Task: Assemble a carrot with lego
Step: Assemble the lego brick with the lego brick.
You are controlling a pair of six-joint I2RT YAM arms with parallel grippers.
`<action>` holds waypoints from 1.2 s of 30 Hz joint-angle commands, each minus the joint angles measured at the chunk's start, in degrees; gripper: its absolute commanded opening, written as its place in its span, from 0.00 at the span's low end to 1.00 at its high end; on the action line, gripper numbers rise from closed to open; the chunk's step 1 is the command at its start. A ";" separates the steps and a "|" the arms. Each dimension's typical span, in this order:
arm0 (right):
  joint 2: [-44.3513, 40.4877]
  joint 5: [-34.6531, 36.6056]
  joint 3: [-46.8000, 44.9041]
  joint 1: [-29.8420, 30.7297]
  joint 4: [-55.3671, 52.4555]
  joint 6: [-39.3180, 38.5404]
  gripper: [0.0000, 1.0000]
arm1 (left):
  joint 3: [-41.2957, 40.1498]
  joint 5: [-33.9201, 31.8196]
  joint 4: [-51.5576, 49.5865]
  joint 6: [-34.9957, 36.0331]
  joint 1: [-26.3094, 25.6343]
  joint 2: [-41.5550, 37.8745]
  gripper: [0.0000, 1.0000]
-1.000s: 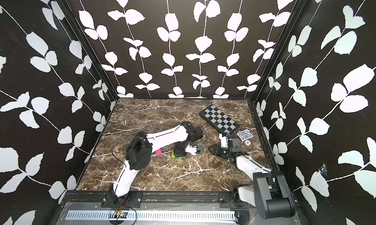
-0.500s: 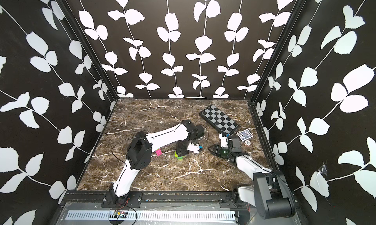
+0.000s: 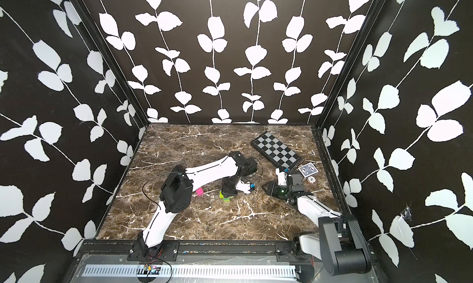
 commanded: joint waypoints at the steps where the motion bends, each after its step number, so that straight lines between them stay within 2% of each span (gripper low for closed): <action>1: -0.02 0.03 -0.50 -0.28 0.50 -0.07 0.51 | -0.83 0.46 -0.86 -0.11 -0.23 0.81 0.00; 19: -0.19 0.29 -0.66 -0.28 0.45 -0.16 0.51 | -4.16 2.16 -1.77 -2.96 -0.49 4.41 0.00; 32: -0.09 0.29 -0.66 -0.28 0.38 -0.08 0.51 | -12.28 3.49 6.49 -1.41 0.33 4.23 0.00; 36: 0.20 0.32 -0.57 -0.33 0.61 -0.04 0.51 | -12.23 4.53 8.35 -1.03 0.91 3.72 0.00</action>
